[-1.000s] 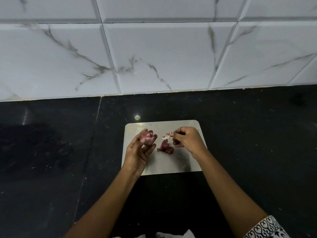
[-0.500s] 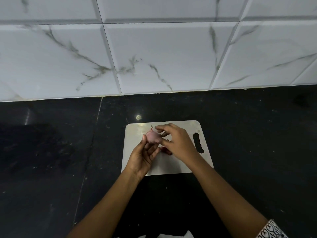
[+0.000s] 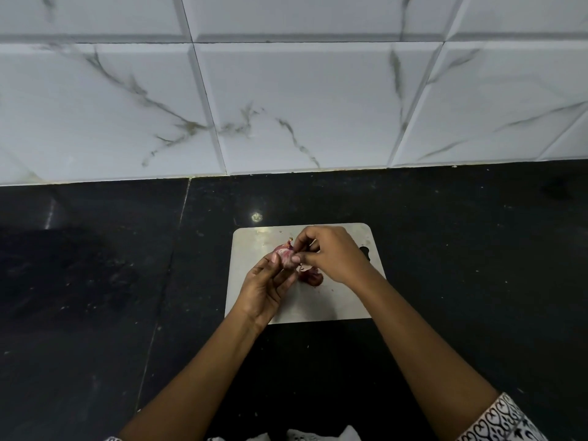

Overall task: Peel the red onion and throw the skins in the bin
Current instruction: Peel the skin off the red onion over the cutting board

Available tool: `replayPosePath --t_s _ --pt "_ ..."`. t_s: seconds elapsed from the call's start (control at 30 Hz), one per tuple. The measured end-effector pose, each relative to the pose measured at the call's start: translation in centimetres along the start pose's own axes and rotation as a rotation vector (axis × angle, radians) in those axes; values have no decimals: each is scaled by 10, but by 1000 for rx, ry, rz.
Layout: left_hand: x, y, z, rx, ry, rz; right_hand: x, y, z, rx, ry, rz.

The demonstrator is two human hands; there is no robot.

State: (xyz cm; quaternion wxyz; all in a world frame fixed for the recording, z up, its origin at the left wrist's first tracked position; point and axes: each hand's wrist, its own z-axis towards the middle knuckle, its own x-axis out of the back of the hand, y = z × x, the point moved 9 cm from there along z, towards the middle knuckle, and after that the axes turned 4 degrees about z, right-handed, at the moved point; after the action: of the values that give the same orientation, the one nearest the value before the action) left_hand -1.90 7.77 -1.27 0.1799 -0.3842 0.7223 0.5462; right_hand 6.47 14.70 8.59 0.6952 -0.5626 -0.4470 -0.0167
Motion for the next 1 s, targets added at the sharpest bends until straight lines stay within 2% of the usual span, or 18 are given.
replayPosePath --t_s 0.27,0.4,0.53,0.6,0.8,1.0 --pt "-2 2 -1 -9 -44 15 -3 -5 1 10 -108 44" --pt "-3 1 -1 -16 -55 5 -9 -1 -5 15 -186 -23" --pt "-3 -1 2 -6 -49 -8 6 7 -11 5 50 111" --pt "-4 1 2 -8 -52 1 7 6 -13 22 99 196" --pt "-4 7 0 -28 21 103 12 -6 -8 114 156 21" --pt "0 10 1 -53 30 92 0 -17 0 195 -13 -195"
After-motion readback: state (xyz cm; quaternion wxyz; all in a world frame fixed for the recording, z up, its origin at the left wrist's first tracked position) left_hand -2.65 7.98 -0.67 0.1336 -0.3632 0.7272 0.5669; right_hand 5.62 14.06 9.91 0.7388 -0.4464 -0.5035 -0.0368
